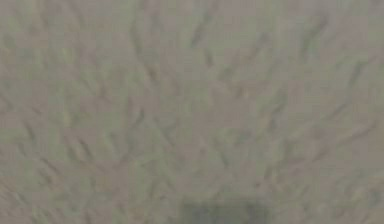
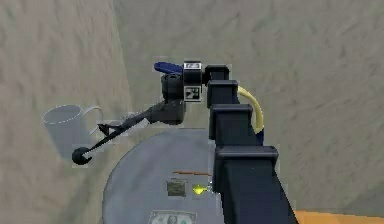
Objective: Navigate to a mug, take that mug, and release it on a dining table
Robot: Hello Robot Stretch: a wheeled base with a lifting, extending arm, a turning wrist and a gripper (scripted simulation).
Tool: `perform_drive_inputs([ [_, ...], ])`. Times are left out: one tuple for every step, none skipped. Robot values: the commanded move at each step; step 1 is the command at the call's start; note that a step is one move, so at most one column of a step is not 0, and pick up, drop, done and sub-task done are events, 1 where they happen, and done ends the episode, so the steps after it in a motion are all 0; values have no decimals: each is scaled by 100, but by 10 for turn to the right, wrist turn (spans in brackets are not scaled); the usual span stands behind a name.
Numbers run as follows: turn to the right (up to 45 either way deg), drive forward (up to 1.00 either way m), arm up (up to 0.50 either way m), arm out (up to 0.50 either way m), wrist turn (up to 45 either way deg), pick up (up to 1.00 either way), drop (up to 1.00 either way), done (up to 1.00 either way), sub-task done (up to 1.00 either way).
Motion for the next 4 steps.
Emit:
perform_drive_inputs([
  [0,0,0,0,450,0,0,0,0],
  [0,0,0,0,420,0,0,0,0],
  [0,0,-30,0,0,0,0,0,0],
  [0,0,0,0,0,0,100,0,0],
])
